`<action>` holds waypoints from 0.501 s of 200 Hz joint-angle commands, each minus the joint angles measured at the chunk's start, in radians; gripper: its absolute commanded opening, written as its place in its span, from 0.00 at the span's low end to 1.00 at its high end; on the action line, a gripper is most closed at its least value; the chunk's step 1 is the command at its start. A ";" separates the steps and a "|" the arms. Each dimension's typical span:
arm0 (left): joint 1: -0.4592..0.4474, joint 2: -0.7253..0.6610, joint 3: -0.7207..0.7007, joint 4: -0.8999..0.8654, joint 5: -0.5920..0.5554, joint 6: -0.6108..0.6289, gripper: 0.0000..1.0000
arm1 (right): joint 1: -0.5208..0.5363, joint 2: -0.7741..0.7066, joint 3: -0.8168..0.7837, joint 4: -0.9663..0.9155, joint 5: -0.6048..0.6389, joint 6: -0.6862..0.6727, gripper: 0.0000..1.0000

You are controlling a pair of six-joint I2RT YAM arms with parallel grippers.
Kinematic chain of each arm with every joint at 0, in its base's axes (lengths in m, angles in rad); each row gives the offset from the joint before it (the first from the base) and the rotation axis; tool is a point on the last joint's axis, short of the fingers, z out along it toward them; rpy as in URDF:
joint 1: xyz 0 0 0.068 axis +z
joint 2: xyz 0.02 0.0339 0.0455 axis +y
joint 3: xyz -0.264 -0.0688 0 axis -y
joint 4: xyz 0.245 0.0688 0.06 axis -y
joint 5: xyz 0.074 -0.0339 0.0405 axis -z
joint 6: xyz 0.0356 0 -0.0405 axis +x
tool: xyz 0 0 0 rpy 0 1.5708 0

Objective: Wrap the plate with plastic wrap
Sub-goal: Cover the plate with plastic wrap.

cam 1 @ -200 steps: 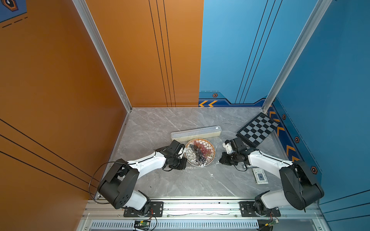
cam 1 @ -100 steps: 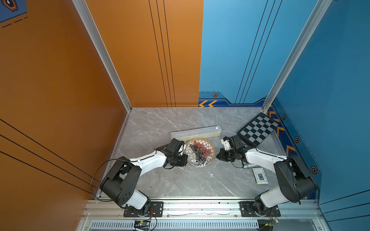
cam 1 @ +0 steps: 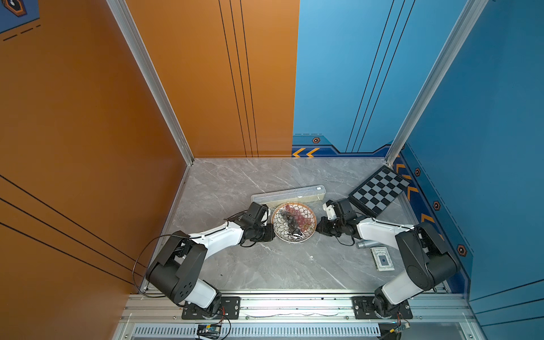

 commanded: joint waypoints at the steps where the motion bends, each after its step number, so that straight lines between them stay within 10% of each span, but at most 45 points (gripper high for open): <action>1: 0.020 -0.073 -0.020 -0.005 -0.037 -0.002 0.23 | -0.008 -0.040 -0.013 -0.007 0.013 -0.010 0.25; 58: 0.099 -0.234 -0.052 -0.146 -0.068 0.014 0.44 | -0.131 -0.225 -0.094 -0.165 0.027 -0.075 0.51; 100: 0.124 -0.292 -0.043 -0.148 0.060 -0.273 0.75 | -0.119 -0.377 -0.129 -0.173 -0.015 0.112 0.88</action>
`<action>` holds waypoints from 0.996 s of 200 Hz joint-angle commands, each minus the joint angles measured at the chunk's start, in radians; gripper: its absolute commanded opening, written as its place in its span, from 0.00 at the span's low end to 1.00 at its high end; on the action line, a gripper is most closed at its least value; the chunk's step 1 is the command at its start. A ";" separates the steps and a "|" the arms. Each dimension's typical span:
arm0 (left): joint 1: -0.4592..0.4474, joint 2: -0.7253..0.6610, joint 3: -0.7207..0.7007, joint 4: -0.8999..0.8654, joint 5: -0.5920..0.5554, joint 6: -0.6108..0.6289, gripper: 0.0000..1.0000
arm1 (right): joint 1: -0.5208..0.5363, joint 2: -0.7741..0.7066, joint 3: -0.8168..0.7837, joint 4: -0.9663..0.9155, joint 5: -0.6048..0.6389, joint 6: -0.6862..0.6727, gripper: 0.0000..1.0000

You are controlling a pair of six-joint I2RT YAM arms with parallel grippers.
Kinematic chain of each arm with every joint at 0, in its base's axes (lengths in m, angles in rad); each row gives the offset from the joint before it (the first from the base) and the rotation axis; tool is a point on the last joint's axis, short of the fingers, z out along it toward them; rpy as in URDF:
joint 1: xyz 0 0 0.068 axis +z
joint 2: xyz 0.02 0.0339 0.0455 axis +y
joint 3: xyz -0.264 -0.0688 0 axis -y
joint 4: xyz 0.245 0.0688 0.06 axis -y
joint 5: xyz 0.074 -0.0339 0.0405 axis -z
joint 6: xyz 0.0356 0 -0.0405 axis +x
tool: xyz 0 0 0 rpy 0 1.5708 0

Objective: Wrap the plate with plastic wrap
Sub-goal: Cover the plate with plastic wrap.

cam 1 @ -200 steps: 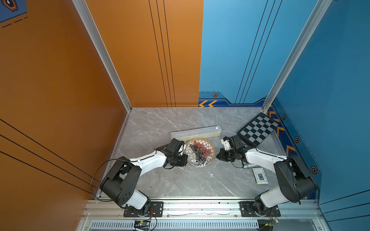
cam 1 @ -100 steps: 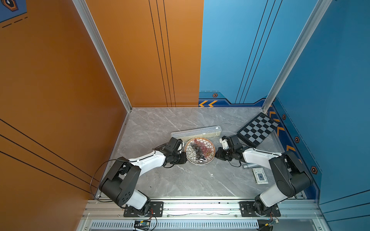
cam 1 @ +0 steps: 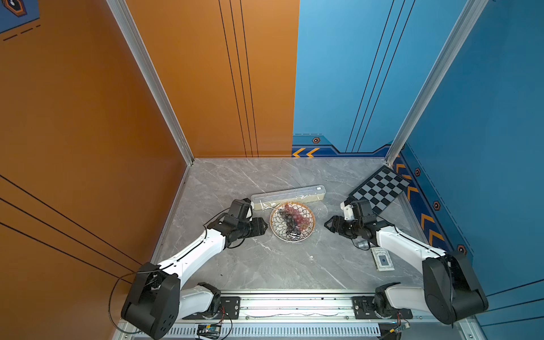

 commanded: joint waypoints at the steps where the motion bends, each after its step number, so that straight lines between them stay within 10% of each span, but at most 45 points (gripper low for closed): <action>1: 0.004 -0.022 -0.011 -0.037 0.090 -0.208 0.76 | 0.022 -0.073 -0.031 -0.025 -0.028 0.126 0.89; 72: -0.063 0.113 -0.085 0.287 0.220 -0.587 0.91 | 0.200 0.087 -0.124 0.451 -0.044 0.595 1.00; 199: -0.090 0.289 -0.079 0.520 0.196 -0.626 0.90 | 0.224 0.280 -0.008 0.534 0.013 0.577 1.00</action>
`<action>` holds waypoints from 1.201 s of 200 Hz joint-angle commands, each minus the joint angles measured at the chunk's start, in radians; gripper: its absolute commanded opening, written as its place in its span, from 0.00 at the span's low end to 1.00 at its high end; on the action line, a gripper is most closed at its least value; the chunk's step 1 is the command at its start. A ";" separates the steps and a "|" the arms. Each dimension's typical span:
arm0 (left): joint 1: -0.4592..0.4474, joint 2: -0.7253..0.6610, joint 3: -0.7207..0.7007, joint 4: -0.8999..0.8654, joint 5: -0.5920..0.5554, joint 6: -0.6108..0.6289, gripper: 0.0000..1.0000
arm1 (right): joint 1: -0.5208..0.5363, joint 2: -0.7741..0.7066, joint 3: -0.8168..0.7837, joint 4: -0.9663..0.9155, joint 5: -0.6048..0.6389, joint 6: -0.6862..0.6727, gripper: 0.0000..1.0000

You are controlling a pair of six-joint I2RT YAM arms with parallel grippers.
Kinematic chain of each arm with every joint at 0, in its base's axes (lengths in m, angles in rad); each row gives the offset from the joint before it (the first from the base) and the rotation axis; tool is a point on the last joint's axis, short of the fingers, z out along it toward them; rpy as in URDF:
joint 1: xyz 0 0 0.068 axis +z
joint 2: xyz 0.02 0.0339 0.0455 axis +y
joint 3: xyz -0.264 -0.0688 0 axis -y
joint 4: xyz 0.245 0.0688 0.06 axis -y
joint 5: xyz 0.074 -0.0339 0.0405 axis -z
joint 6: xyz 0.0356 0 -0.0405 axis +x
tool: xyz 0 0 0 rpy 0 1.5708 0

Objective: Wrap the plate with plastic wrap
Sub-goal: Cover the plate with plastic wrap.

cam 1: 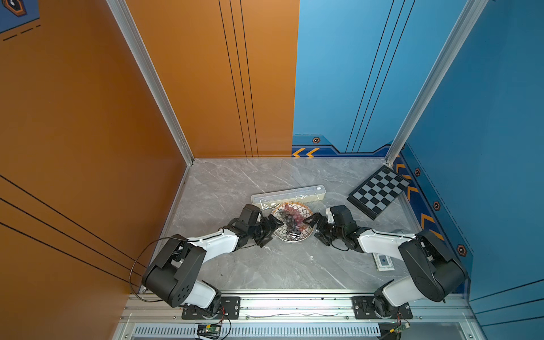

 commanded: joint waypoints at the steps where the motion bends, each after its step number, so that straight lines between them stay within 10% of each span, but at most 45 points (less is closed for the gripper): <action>1: -0.002 0.030 0.025 0.037 0.018 0.009 0.90 | -0.004 0.041 0.044 0.040 0.000 -0.005 1.00; 152: 0.001 0.047 0.059 0.051 0.012 0.062 0.91 | 0.001 0.039 0.089 -0.040 -0.015 -0.063 1.00; 240: 0.105 -0.112 0.162 -0.357 -0.105 0.353 0.98 | -0.150 -0.066 0.179 -0.414 -0.016 -0.378 1.00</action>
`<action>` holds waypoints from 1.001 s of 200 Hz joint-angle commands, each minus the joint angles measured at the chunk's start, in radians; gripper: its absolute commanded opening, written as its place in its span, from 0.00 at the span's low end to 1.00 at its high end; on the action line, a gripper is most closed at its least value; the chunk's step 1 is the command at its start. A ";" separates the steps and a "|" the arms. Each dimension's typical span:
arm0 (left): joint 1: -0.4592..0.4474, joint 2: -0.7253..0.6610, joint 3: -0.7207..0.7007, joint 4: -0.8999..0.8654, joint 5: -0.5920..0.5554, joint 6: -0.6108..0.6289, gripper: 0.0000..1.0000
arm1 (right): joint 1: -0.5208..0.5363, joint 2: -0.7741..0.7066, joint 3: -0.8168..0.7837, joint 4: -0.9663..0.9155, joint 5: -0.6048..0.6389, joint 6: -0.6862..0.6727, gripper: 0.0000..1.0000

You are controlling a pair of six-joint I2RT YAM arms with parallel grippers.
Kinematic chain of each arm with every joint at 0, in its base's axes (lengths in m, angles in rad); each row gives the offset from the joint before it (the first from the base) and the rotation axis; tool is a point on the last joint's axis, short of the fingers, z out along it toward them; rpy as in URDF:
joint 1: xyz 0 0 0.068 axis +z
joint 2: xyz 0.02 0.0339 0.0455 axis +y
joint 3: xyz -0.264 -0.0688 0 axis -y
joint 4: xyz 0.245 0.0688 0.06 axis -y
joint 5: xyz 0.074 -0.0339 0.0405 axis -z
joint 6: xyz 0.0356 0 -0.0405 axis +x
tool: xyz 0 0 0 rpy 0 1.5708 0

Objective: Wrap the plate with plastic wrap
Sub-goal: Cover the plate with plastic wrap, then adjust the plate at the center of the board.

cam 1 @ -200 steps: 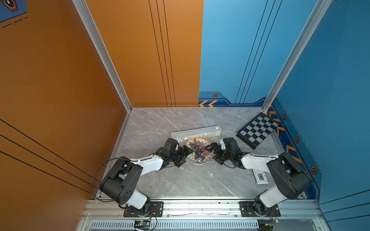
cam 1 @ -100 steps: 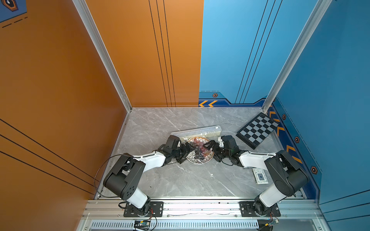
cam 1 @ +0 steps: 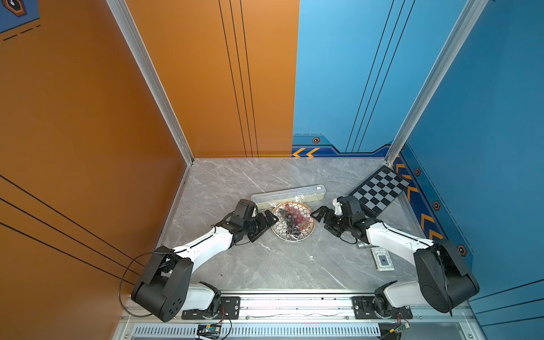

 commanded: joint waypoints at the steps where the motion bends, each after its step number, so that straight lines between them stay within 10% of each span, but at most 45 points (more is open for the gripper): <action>1: 0.032 0.011 0.076 -0.090 -0.014 0.107 0.98 | -0.024 0.038 0.056 -0.085 -0.023 -0.103 1.00; 200: -0.071 0.308 0.268 0.047 0.128 0.046 0.97 | 0.096 0.250 0.204 0.132 -0.104 0.032 1.00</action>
